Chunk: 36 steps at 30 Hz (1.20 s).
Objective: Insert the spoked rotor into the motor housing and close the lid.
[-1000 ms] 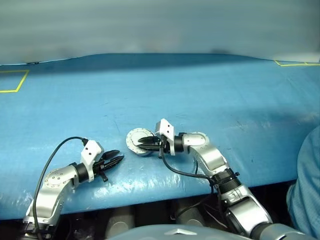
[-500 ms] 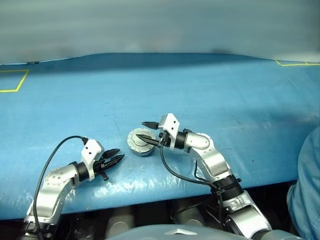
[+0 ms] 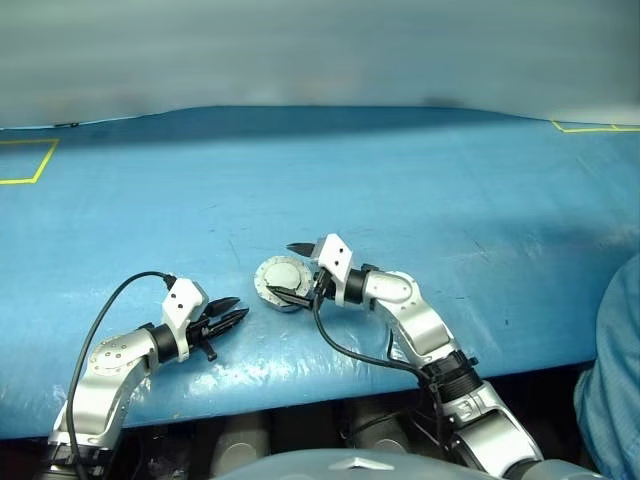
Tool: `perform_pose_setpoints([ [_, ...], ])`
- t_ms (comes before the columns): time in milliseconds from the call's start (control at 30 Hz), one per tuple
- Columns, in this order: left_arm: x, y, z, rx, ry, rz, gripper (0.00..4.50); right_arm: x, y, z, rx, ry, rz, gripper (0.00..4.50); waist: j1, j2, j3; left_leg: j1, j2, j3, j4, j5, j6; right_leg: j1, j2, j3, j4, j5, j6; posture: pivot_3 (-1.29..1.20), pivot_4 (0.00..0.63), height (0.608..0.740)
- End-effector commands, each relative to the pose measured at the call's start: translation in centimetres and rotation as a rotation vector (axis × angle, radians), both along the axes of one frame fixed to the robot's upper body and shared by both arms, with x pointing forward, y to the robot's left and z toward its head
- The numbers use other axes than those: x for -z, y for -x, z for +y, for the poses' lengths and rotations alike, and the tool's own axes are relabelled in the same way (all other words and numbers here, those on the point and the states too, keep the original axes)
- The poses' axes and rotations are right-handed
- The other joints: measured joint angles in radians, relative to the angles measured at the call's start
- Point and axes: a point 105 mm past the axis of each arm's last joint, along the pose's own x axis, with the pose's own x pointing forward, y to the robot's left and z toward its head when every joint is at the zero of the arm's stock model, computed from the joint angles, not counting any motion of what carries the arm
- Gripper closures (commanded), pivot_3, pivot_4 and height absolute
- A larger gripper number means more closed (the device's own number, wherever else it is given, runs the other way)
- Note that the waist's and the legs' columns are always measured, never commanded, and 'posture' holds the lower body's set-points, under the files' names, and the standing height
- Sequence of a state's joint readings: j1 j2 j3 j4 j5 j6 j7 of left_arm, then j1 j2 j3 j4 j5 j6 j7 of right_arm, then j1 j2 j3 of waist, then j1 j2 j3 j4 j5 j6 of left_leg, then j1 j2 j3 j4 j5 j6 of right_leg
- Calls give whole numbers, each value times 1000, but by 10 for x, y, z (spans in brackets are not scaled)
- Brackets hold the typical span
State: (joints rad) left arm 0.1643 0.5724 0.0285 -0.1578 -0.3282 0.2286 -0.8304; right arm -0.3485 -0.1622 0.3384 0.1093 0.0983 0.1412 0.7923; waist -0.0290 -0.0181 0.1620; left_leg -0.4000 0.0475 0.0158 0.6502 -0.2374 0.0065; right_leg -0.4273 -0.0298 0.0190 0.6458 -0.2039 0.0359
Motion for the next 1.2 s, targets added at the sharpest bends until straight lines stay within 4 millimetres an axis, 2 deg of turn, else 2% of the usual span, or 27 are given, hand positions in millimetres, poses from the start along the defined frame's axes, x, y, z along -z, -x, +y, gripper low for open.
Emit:
perform_pose_setpoints([
  [33,-4,-2,1,-2,0,-32,3085,-4,1,3,-12,-5,-23,19,0,0,0,0,0,0,0,0,0,0,0,0,0,0,0,0,150,740],
  [567,-5,0,4,-19,1,-31,3085,17,5,4,-25,27,50,19,0,0,0,0,0,0,0,0,0,0,0,0,0,0,0,0,150,740],
  [733,-5,0,4,-17,4,-30,3085,15,5,3,-29,14,60,1490,0,0,0,0,0,0,0,0,0,0,0,0,0,0,0,0,150,740],
  [1200,-4,0,2,-8,8,-27,3085,-5,5,3,-86,-1,29,1498,1,0,0,0,0,0,0,0,0,0,0,0,0,0,0,0,150,740],
])
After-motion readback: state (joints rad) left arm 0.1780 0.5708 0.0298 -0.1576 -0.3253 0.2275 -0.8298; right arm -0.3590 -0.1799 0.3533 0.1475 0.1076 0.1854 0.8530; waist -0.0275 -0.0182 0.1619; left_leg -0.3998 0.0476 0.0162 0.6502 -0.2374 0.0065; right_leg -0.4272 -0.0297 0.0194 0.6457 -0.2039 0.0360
